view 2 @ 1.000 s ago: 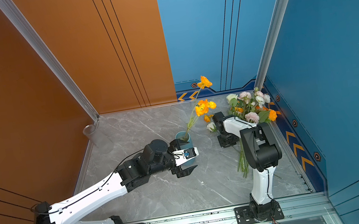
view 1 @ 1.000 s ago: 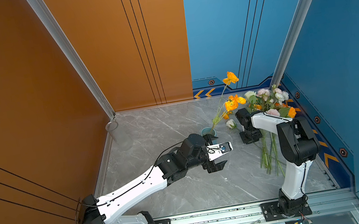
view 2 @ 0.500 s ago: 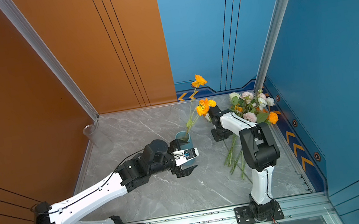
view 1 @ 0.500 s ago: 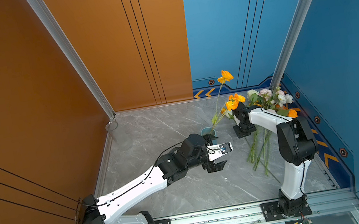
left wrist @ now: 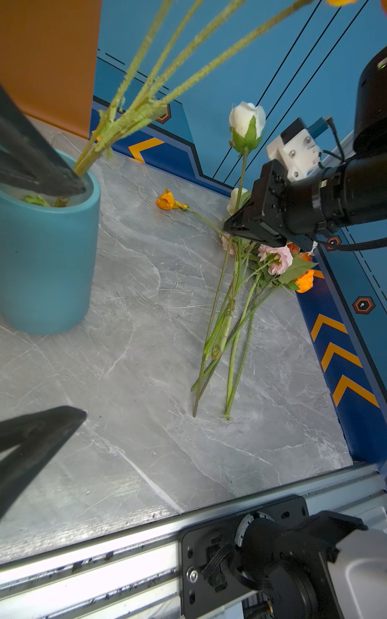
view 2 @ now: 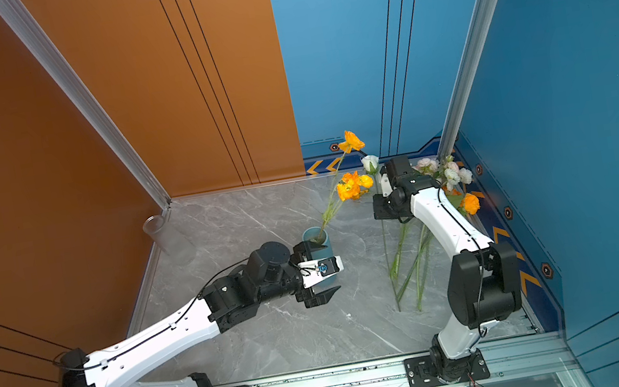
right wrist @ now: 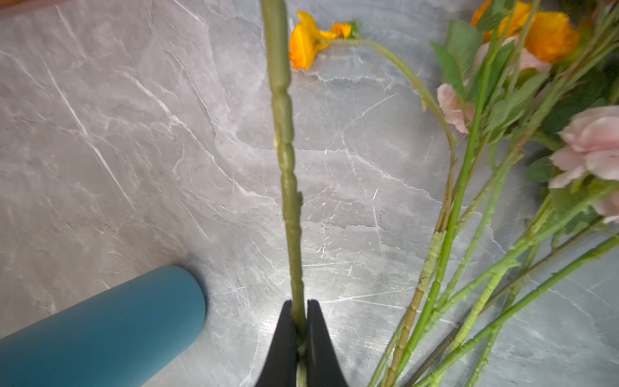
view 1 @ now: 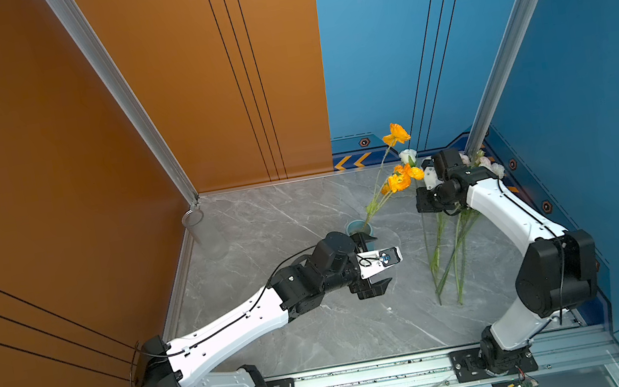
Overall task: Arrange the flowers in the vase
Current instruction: 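Pinch the white rose stem with the right gripper and lift it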
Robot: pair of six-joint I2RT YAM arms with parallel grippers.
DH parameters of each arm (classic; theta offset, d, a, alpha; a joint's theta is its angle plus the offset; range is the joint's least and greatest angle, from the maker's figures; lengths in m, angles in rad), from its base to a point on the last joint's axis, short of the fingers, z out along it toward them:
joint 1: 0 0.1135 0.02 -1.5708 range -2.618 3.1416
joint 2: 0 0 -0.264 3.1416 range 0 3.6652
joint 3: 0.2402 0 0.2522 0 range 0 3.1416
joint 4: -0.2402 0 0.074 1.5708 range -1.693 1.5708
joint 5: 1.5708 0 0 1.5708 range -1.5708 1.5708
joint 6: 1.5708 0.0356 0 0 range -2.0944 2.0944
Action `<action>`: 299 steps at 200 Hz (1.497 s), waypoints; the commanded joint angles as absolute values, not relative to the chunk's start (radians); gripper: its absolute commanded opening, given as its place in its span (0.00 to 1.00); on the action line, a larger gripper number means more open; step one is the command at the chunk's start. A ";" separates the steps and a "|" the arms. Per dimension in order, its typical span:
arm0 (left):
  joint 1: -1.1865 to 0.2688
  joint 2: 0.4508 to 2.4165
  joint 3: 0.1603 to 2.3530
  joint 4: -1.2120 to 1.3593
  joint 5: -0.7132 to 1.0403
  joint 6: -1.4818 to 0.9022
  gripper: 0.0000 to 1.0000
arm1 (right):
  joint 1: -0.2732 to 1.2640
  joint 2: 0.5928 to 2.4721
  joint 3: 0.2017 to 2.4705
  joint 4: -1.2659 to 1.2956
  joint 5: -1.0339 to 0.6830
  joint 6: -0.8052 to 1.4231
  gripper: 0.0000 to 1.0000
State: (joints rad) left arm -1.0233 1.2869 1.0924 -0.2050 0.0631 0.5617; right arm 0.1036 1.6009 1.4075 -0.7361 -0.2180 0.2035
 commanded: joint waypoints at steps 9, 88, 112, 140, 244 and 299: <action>-1.036 1.273 1.075 -0.197 0.055 0.580 0.98 | 0.085 1.533 1.409 -0.738 -0.271 0.273 0.00; -1.031 1.210 1.052 -0.198 0.104 0.624 0.98 | 0.075 1.237 1.367 -0.658 -0.079 0.295 0.01; -0.994 1.154 1.037 -0.159 0.189 0.628 0.98 | 0.084 1.130 1.336 -0.584 -0.071 0.307 0.01; -0.916 1.106 0.998 -0.139 0.271 0.606 0.98 | 0.131 1.020 1.316 -0.472 -0.117 0.277 0.01; -0.579 1.007 0.979 -0.046 0.434 0.498 0.98 | 0.466 1.034 1.616 -0.411 -0.235 0.255 0.03; -0.564 1.011 0.972 -0.024 0.438 0.484 0.98 | 0.542 1.129 1.683 -0.325 -0.271 0.285 0.03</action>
State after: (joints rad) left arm -0.5694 1.0134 0.9871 -0.0479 0.4023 0.5087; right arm 0.5152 1.0863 1.6508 -0.3801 -0.2379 0.2653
